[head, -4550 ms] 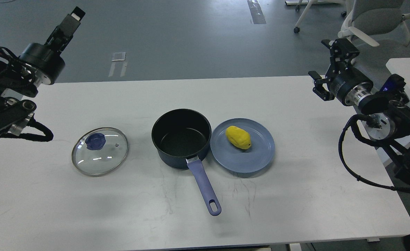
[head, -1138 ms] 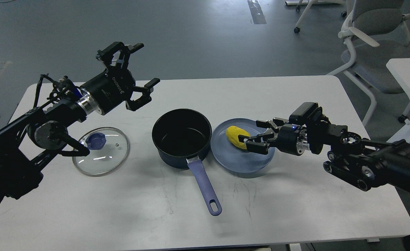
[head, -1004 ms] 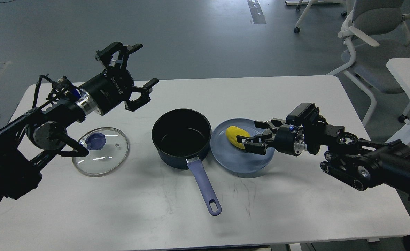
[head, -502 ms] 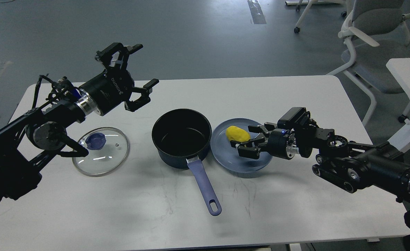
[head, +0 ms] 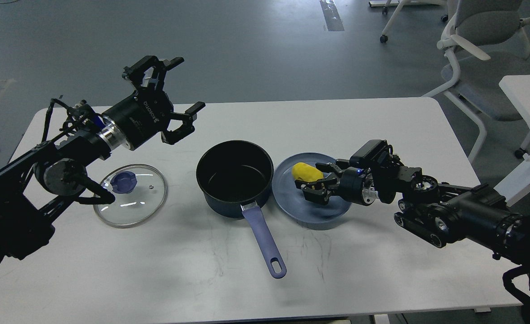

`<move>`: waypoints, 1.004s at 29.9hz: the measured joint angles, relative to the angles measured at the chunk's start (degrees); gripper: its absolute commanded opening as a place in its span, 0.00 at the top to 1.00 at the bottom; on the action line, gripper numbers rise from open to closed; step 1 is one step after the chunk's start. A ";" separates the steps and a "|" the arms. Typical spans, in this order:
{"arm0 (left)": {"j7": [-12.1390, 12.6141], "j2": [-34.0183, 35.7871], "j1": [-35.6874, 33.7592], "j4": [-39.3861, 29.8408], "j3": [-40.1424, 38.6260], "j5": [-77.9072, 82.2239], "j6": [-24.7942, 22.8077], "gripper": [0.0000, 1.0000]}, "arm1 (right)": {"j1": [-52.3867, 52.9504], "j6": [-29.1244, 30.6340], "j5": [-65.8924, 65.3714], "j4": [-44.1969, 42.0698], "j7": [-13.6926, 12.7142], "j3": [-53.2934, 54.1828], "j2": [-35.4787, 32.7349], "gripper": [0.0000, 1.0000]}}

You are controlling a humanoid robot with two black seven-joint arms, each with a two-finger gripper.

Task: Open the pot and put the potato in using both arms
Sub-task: 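Close the right gripper around the yellow potato, then carry the potato over the saucepan and release it inside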

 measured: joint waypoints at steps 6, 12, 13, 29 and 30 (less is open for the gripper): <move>-0.01 -0.02 0.04 0.00 0.00 0.00 0.00 0.02 | 0.24 -0.11 0.09 -0.42 -0.06 -0.68 0.05 0.95; -0.01 -0.17 0.04 0.00 0.04 0.00 0.07 0.02 | 0.45 -0.11 0.64 -0.34 0.06 -0.51 0.07 1.00; -0.01 -0.18 0.04 0.00 0.07 0.02 0.08 0.02 | 0.52 -0.11 0.73 -0.34 0.06 -0.44 0.10 1.00; -0.21 -0.39 0.09 0.01 0.09 0.44 0.10 0.02 | 2.17 -3.82 3.49 5.32 -0.07 2.28 -5.48 1.00; -0.23 -0.48 0.09 0.01 0.09 0.44 0.10 0.02 | 2.51 -3.85 4.31 6.44 -0.09 2.40 -6.55 1.00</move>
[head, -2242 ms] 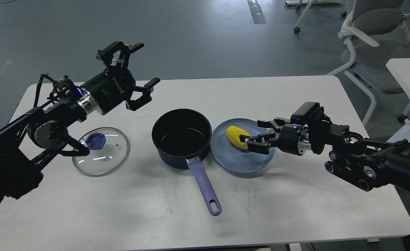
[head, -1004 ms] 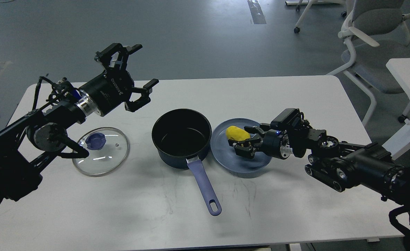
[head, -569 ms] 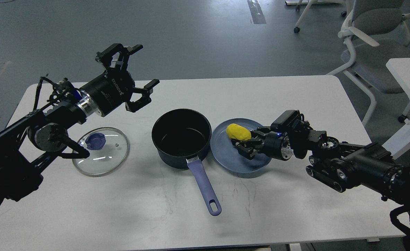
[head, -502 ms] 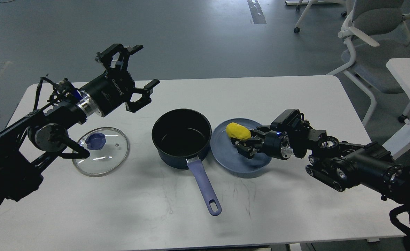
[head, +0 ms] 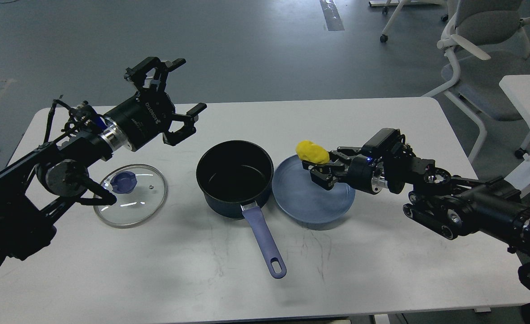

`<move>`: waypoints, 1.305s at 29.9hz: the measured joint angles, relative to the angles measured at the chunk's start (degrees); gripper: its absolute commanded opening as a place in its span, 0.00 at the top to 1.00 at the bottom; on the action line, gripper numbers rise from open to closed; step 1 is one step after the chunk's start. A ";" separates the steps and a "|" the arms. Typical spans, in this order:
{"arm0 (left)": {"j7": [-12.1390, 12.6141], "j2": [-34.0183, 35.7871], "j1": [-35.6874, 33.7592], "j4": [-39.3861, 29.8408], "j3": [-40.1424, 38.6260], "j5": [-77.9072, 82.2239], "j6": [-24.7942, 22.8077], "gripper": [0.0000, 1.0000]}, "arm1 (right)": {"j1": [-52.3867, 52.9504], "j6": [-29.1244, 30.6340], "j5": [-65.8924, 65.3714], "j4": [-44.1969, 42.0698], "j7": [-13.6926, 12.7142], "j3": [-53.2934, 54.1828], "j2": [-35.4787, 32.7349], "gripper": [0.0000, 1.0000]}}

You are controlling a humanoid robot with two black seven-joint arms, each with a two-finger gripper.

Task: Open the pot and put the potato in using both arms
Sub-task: 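Carry the potato over the saucepan and release it inside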

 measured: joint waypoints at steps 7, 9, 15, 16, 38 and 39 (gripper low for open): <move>-0.12 -0.15 0.06 0.00 0.00 0.00 0.00 0.02 | 4.10 -1.00 3.06 5.30 -0.20 1.46 -5.10 1.00; -0.13 -0.15 0.06 0.00 0.00 0.00 0.00 0.02 | 5.64 -1.10 4.40 6.43 -0.04 1.71 -4.96 1.00; -0.14 0.15 -0.02 0.00 -0.11 0.00 0.00 0.02 | 8.57 -0.60 5.70 7.56 0.25 1.37 2.21 1.00; -0.20 0.26 -0.02 0.00 -0.15 0.00 0.00 0.02 | 8.86 -0.48 5.73 7.03 0.24 1.01 4.07 1.00; -1.14 0.20 0.42 0.00 -0.71 -0.09 0.08 0.02 | 7.34 -1.17 15.00 1.19 0.10 -4.16 16.44 0.00; -1.11 0.20 0.41 0.00 -0.71 -0.09 0.08 0.02 | 7.40 -1.21 15.23 1.41 0.09 -3.51 16.35 0.00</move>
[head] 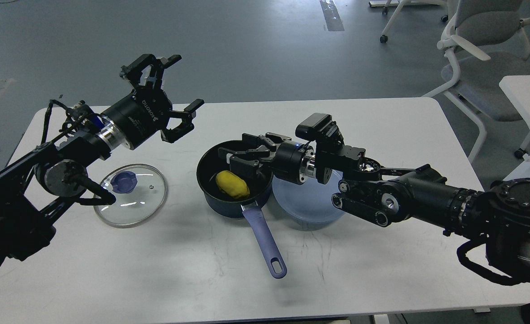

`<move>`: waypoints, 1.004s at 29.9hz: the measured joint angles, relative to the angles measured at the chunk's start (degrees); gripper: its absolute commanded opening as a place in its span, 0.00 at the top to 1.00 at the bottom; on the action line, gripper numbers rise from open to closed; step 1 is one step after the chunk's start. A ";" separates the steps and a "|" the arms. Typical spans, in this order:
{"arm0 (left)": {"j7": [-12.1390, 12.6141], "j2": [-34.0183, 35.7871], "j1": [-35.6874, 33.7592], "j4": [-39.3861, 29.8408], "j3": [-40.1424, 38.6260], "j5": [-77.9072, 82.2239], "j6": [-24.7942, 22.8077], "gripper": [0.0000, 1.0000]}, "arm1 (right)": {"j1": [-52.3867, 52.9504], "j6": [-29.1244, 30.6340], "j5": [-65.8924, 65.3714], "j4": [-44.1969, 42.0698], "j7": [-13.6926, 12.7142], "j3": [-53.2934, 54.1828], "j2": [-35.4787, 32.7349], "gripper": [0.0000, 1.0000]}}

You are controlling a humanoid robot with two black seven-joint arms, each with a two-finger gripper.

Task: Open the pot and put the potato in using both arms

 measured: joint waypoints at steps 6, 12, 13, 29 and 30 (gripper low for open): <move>0.01 0.00 -0.03 0.06 0.00 0.00 -0.05 0.02 | 0.27 0.22 5.89 1.86 -0.18 4.32 -2.27 0.00; 0.01 0.01 -0.04 0.13 0.00 0.00 -0.07 0.02 | 0.76 0.74 15.66 4.16 -0.81 9.44 -5.41 0.00; 0.01 0.00 -0.04 0.17 0.00 0.00 -0.07 0.02 | 0.78 1.05 18.98 4.26 -1.22 11.23 -5.75 0.00; 0.02 -3.47 0.99 2.32 -2.26 -0.29 1.40 0.02 | -3.41 14.90 65.02 8.35 -12.19 28.95 -10.78 0.00; 0.02 -3.63 1.30 2.35 -2.34 -0.34 1.53 0.02 | -3.85 14.90 65.04 8.81 -12.09 28.96 -10.78 0.00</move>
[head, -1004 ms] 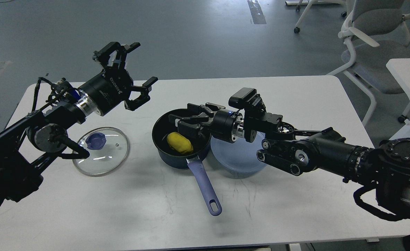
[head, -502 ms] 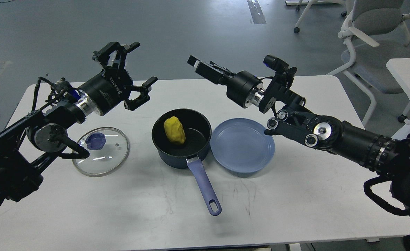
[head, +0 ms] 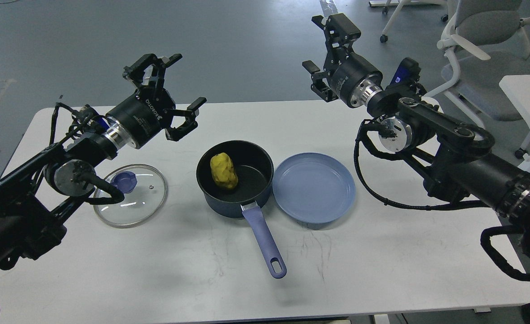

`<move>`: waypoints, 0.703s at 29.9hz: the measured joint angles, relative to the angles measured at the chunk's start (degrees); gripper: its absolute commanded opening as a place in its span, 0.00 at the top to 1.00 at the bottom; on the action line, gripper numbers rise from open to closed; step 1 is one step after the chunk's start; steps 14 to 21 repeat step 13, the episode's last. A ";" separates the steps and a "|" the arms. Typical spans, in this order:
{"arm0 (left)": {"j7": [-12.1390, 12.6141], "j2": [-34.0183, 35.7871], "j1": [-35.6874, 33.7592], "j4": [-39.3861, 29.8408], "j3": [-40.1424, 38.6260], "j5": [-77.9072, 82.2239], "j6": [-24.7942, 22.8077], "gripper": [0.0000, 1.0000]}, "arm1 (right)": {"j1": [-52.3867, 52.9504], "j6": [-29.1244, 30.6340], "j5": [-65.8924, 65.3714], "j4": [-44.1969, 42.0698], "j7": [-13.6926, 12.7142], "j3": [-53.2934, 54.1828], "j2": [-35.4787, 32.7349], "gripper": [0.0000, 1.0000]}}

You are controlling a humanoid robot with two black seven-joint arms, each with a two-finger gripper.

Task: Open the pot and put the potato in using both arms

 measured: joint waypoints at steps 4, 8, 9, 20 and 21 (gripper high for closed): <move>0.00 -0.36 1.37 0.02 -0.85 -0.02 0.13 0.02 | -1.43 -0.26 0.00 1.01 0.35 0.08 -0.01 0.00; 0.00 -0.40 2.21 0.03 -1.15 0.05 0.14 0.02 | -2.04 -0.42 -0.04 1.08 0.36 -0.34 0.10 0.00; 0.00 -0.40 2.26 0.03 -1.17 0.07 0.14 0.02 | -2.35 -0.39 -0.04 1.26 0.36 -0.43 0.10 0.00; 0.00 -0.39 2.32 0.03 -1.18 0.14 0.14 0.02 | -3.48 -0.23 -0.09 2.28 0.36 -0.46 -0.40 0.00; 0.00 -0.39 2.32 0.03 -1.18 0.14 0.14 0.02 | -3.48 -0.23 -0.09 2.28 0.36 -0.46 -0.40 0.00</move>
